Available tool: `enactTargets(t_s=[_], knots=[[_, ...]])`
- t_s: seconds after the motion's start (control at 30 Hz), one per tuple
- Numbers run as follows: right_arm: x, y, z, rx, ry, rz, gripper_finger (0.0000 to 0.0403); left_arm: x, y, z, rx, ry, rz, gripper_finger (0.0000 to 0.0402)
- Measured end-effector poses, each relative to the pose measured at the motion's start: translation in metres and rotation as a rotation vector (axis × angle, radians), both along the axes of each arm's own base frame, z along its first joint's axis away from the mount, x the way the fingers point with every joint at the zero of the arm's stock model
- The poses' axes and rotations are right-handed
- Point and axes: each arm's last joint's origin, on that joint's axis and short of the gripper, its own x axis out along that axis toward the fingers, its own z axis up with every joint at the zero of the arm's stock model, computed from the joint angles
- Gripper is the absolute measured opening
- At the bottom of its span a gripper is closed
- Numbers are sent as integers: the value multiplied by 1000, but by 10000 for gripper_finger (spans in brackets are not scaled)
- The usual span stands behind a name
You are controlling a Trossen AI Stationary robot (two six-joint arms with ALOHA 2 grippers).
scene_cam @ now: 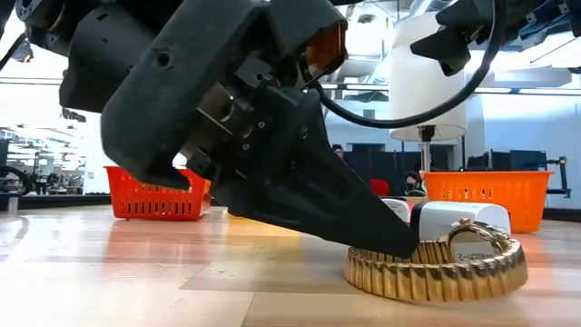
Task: Pick & Place Office items
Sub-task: Put the gold wrist watch into the red bin
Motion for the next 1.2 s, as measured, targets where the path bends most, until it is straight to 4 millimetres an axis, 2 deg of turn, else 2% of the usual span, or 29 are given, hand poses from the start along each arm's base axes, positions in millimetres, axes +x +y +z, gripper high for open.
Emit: enactTargets(t_s=[0.17,0.27,0.43,0.57,0.63,1.2], knots=[[0,0,0,0,2,0,244,-2,1,4,30,16,-14,17],[0,0,0,-1,3,0,244,-6,3,10,61,71,-26,7],[0,0,0,-38,-7,12,244,-18,9,29,128,175,-40,26],[0,0,0,-45,-10,15,244,-24,13,55,177,168,-79,40],[0,0,0,-46,-10,15,244,-25,16,61,182,176,-76,48],[0,0,0,-48,-12,14,244,-21,24,46,95,264,-97,147]])
